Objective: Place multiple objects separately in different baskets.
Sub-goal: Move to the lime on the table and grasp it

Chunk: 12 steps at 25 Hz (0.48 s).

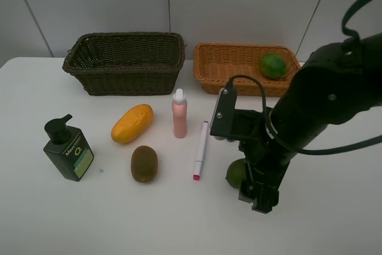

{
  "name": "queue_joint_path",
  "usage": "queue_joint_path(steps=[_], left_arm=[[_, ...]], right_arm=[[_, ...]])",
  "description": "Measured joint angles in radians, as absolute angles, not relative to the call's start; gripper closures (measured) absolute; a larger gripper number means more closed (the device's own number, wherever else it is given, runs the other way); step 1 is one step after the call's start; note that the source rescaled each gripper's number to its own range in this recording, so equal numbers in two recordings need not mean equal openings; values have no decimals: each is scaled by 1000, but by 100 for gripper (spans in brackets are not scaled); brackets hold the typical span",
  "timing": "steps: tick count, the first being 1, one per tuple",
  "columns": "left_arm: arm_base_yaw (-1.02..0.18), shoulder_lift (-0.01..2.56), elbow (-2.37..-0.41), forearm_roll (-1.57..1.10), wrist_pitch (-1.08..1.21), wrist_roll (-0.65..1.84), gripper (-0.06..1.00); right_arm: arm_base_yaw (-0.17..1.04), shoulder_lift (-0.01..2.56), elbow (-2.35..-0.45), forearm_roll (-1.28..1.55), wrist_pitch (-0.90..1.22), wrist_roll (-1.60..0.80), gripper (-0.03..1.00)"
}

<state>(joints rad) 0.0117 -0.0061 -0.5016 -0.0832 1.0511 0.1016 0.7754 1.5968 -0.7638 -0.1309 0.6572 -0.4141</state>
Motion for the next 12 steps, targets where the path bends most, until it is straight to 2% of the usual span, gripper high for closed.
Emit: queue_joint_path(steps=[12], left_arm=[[12, -6, -502, -83, 1051, 102, -6]], right_arm=[[775, 1725, -764, -156, 541, -417, -2]])
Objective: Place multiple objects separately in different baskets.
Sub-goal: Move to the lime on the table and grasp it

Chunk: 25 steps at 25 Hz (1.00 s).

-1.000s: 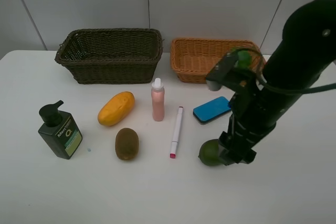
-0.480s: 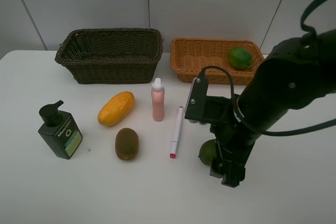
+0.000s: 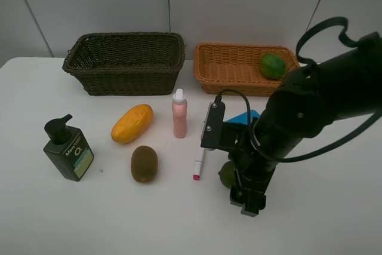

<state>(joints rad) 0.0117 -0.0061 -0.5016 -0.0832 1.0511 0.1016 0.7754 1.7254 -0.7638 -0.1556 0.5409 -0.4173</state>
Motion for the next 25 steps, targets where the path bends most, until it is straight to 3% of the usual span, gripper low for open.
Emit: queue_joint_path(steps=[13, 15, 17, 25], left_arm=[[12, -6, -502, -83, 1051, 102, -6], [12, -6, -502, -83, 1051, 102, -6], [12, -6, -502, -83, 1051, 102, -6], [12, -6, -502, -83, 1051, 102, -6]], right_arm=[[775, 1739, -764, -156, 509, -417, 0], [775, 1739, -764, -156, 508, -417, 13], [775, 1739, -764, -156, 508, -417, 35], [775, 1739, -764, -156, 512, -417, 34]])
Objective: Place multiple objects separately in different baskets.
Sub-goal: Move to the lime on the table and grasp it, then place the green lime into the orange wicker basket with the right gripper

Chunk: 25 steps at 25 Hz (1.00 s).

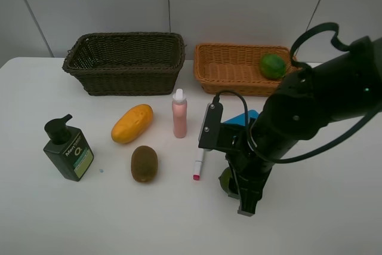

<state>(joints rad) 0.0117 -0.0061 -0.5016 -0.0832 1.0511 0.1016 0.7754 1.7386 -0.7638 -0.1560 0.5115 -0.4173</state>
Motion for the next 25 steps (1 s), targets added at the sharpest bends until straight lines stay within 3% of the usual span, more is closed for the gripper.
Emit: queue_joint_path(steps=[6, 12, 19, 25], left_arm=[[12, -6, -502, -83, 1051, 102, -6], [12, -6, -502, -83, 1051, 102, -6], [12, -6, -502, -83, 1051, 102, -6], [12, -6, -502, -83, 1051, 102, -6]], right_arm=[[775, 1739, -767, -156, 534, -417, 34], [775, 1740, -889, -156, 734, -417, 34], [759, 1740, -1268, -210, 1059, -396, 34], [627, 1741, -1523, -225, 1095, -269, 34]])
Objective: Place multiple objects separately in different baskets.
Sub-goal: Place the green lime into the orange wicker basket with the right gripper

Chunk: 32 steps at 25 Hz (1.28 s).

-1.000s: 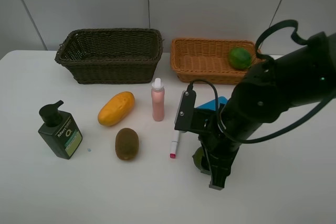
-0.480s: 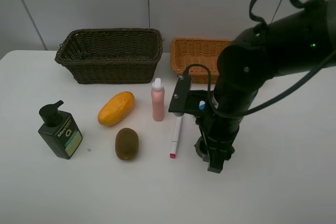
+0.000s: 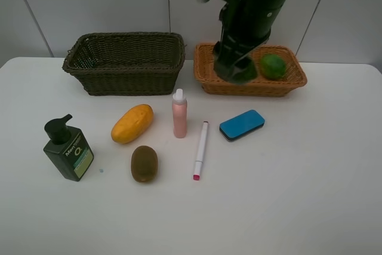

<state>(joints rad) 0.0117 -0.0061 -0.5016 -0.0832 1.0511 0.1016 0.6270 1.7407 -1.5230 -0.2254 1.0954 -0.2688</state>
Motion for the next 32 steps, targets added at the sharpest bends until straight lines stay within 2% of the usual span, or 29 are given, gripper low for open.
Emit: queue_joint_path(steps=[7, 13, 20, 32], left_arm=[[12, -6, -502, -83, 1051, 102, -6], [12, -6, -502, -83, 1051, 102, -6], [12, -6, -502, -83, 1051, 102, -6], [12, -6, -502, -83, 1051, 102, -6]], right_arm=[[439, 1766, -1583, -220, 933, -134, 34], [346, 1879, -1583, -193, 764, -41, 34], [304, 2030, -1583, -182, 612, 0, 34], [298, 2085, -1583, -155, 548, 6, 34]])
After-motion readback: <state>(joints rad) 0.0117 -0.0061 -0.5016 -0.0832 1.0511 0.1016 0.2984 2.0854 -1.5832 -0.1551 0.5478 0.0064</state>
